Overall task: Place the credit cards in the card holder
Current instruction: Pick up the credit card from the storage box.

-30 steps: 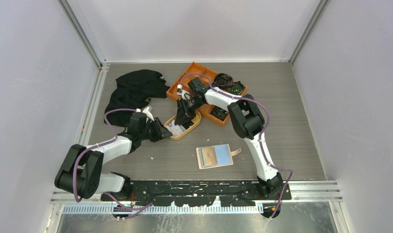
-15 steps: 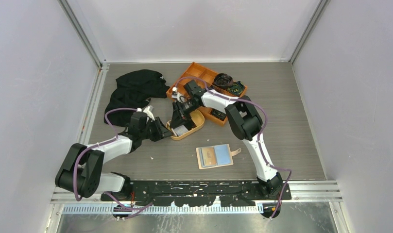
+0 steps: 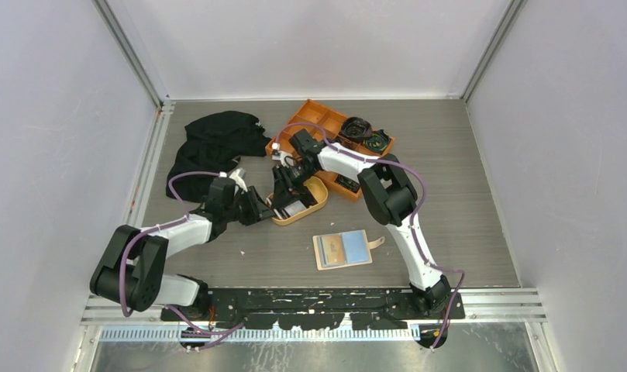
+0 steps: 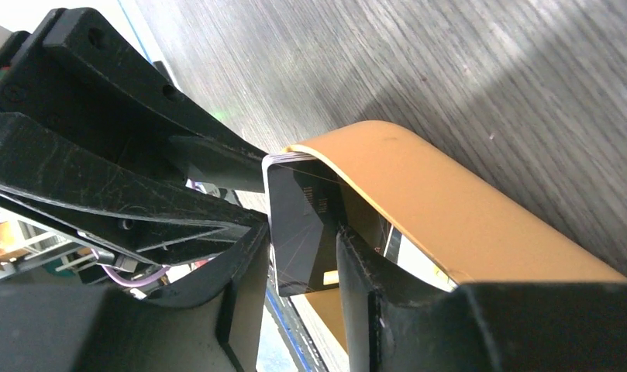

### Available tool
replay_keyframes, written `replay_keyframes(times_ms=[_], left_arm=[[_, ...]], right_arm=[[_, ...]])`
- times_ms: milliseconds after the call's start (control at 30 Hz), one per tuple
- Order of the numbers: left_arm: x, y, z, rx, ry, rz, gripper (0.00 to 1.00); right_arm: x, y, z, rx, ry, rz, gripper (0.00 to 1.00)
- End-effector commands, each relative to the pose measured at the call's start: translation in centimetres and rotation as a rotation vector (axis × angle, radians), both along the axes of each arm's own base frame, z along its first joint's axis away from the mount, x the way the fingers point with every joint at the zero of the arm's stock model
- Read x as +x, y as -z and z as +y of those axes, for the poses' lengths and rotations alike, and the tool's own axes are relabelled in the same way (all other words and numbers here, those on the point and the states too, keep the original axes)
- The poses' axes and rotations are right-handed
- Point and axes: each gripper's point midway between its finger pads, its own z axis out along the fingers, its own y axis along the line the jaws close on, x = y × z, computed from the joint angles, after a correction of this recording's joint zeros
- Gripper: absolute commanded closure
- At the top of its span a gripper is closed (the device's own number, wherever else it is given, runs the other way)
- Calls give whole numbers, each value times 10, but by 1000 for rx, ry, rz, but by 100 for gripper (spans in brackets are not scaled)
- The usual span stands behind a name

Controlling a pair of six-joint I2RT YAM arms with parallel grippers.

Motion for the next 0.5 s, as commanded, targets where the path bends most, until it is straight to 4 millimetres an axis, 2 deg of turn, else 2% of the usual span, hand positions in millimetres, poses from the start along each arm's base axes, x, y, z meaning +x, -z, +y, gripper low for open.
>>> replay_keyframes(times_ms=[0, 167, 467], left_arm=[[21, -31, -15, -55, 41, -116, 70], [24, -33, -17, -58, 51, -115, 70], [32, -37, -25, -77, 75, -107, 67]], right_arm=[[4, -12, -6, -43, -17, -107, 57], [6, -21, -11, -5, -21, -97, 47], [2, -22, -17, 24, -53, -70, 36]])
